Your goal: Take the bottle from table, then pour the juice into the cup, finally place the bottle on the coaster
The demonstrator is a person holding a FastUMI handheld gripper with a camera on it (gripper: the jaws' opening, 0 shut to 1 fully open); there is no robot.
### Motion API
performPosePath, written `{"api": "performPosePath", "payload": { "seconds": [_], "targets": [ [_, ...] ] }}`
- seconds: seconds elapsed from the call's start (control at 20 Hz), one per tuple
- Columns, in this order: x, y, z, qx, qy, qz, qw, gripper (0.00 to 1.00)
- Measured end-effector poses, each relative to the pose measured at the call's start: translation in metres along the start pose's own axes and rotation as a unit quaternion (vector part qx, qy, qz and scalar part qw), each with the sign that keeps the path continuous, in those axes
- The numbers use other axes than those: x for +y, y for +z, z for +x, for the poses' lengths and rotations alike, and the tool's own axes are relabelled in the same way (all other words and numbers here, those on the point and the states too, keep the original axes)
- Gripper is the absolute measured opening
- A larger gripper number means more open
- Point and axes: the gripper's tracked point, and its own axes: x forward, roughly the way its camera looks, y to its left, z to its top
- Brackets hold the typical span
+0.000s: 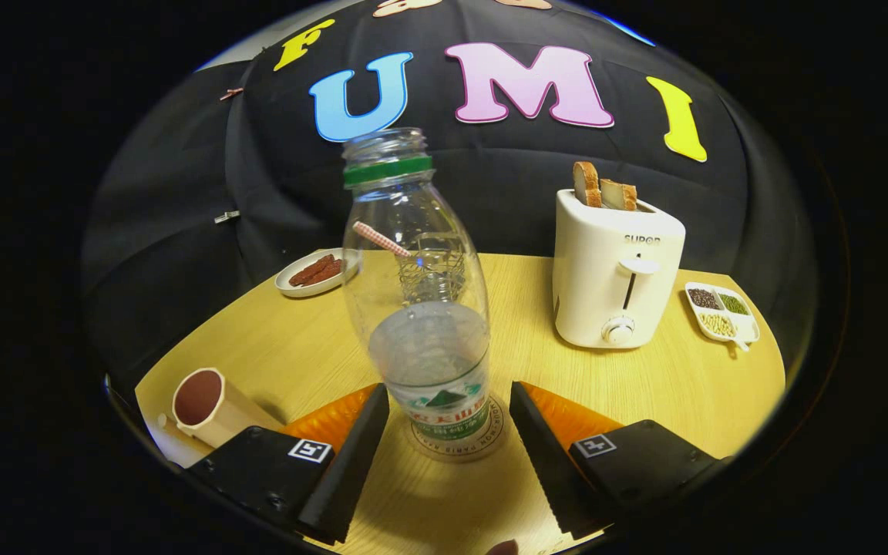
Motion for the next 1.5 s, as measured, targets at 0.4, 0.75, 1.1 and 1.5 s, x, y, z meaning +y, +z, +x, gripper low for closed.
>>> {"api": "performPosePath", "payload": {
  "seconds": [0.4,0.75,1.1,1.5],
  "targets": [
    [0.012,0.019,-0.065,-0.021,-0.001,0.001,1.0,0.97],
    [0.012,0.08,-0.149,-0.068,-0.02,-0.018,0.997,0.97],
    [0.017,0.143,-0.221,-0.125,-0.041,-0.025,0.991,0.97],
    [0.019,0.176,-0.286,-0.173,-0.059,-0.051,0.982,0.97]
  ]
}}
